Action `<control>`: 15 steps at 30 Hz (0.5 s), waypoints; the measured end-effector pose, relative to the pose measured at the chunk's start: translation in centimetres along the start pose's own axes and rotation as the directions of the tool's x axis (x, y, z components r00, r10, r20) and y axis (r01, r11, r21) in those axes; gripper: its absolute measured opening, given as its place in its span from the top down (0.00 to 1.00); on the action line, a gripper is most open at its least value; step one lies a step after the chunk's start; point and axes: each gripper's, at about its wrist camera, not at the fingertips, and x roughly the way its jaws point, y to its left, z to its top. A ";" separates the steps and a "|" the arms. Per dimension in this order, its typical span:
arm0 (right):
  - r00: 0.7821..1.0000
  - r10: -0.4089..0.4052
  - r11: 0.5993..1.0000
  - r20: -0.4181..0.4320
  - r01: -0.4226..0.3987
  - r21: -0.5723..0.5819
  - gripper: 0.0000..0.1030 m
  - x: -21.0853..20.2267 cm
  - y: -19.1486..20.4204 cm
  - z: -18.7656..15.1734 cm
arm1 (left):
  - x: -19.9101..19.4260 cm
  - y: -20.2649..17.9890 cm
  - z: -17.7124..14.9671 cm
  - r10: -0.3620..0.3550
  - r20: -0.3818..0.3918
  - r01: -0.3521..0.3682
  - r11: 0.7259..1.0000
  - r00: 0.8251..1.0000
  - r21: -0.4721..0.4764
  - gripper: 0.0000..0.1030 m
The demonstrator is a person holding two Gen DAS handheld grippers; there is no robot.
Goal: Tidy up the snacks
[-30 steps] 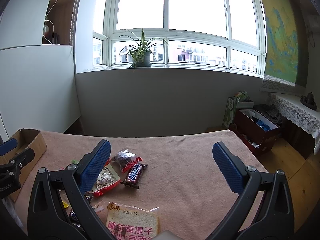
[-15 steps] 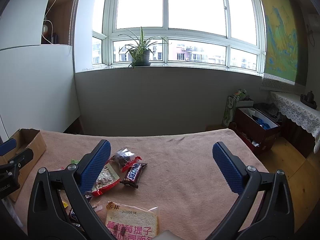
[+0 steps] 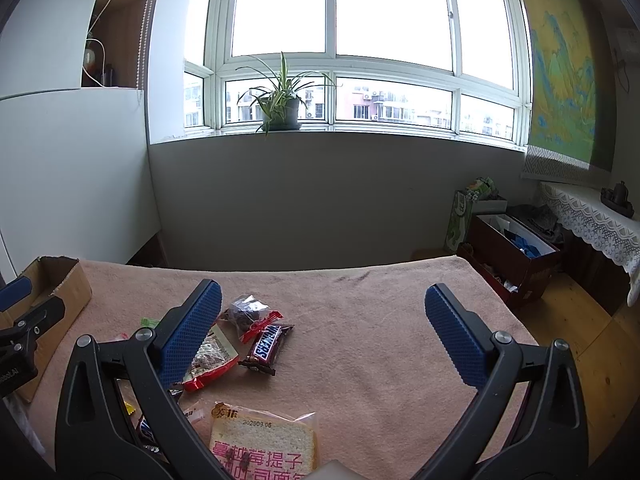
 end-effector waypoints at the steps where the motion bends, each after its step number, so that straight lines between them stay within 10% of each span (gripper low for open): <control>1: 1.000 0.000 1.000 -0.001 0.000 0.000 0.00 0.0 0.0 0.0 | 0.0 0.0 0.0 0.001 0.000 -0.001 1.000 1.000 0.000 0.22; 15: 1.000 0.000 1.000 -0.011 0.000 -0.003 0.00 0.1 0.0 -0.2 | -0.1 0.1 0.0 -0.002 -0.002 0.002 1.000 1.000 0.002 0.22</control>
